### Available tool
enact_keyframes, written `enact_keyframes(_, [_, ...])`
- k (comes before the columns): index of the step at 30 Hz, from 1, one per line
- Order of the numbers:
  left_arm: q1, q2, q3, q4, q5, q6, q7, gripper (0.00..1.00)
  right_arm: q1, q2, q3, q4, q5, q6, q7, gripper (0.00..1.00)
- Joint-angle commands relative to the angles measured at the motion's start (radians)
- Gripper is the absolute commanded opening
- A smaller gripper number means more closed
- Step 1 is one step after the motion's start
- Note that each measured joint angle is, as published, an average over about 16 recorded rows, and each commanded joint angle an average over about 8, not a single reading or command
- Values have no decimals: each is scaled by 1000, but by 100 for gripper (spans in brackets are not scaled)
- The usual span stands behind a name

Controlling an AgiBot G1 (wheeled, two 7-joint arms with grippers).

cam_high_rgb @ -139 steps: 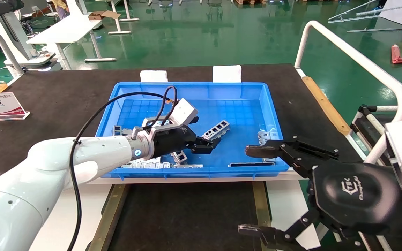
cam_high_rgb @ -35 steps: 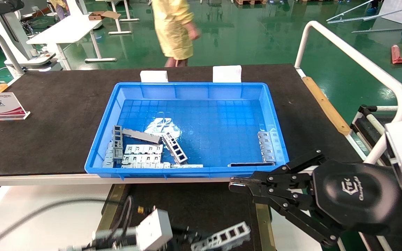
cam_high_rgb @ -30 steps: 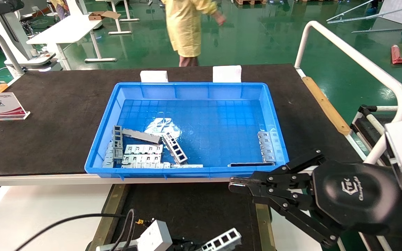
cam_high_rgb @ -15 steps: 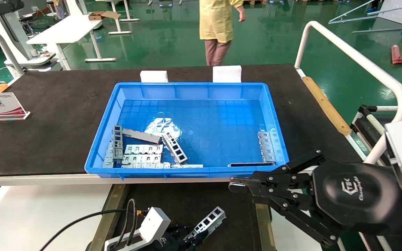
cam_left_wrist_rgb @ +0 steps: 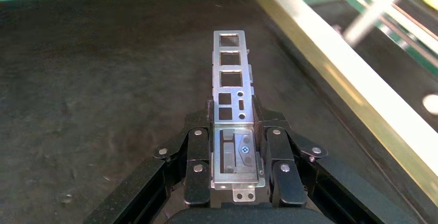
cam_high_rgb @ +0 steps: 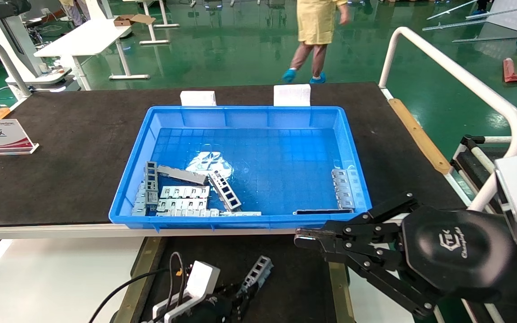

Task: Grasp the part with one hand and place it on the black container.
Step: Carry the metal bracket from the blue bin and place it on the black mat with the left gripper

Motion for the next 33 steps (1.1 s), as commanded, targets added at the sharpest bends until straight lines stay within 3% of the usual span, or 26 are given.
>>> enact_keyframes(1, [0, 26, 2, 16, -9, -40, -13, 0, 0, 0, 0, 0, 0, 0, 0, 0])
enact_keyframes(15, [-3, 148, -1, 82, -104, -216, -96, 0, 0, 0, -1, 0, 1, 0, 0, 0])
enact_keyframes(28, [-11, 217, -2, 178, -153, -240, -136, 1, 0, 1, -2, 0, 1, 1, -1, 1])
enact_keyframes(29, [-12, 221, -3, 186, -154, -237, -137, 6, 0, 1, -2, 0, 1, 1, -1, 6])
enact_keyframes(30, [-13, 225, -4, 193, -155, -235, -139, 15, 0, 1, -2, 0, 1, 1, -1, 19])
enact_keyframes(33, [-17, 237, -8, 214, -156, -225, -142, 53, 0, 1, -2, 0, 1, 1, -1, 56])
